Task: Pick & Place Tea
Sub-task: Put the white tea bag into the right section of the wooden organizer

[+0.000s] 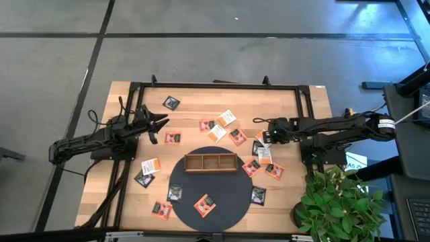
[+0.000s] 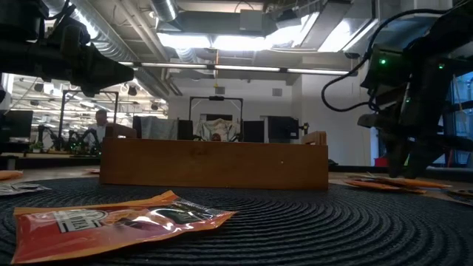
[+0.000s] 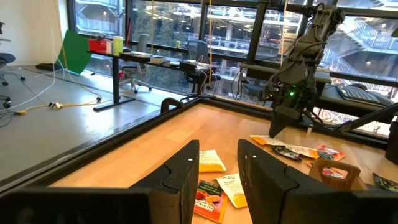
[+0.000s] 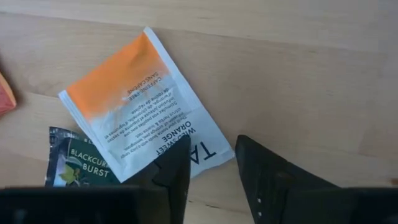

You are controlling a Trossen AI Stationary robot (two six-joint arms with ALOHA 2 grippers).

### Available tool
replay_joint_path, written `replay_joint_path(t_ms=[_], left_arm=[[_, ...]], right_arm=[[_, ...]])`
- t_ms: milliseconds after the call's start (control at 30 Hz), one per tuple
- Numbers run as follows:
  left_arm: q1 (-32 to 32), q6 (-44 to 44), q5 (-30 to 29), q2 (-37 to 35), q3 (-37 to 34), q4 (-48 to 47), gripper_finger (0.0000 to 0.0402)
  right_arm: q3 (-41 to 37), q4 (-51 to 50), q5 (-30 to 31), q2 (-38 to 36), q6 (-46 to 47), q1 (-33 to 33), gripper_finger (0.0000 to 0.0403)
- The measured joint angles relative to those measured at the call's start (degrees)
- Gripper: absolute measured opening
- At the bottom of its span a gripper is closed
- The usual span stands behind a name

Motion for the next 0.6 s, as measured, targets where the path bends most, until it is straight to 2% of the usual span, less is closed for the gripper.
replay_joint_path(t_ms=[333, 600], left_arm=[[0.0, 0.0, 0.0, 0.0, 0.0, 0.0, 0.0107], [0.0, 0.0, 0.0, 0.0, 0.0, 0.0, 0.0107]], right_arm=[[-0.1, -1.4, 0.8, 0.0, 0.0, 0.0, 0.0040], [-0.2, -1.1, 2.0, 0.2, -6.4, 0.3, 0.0027]])
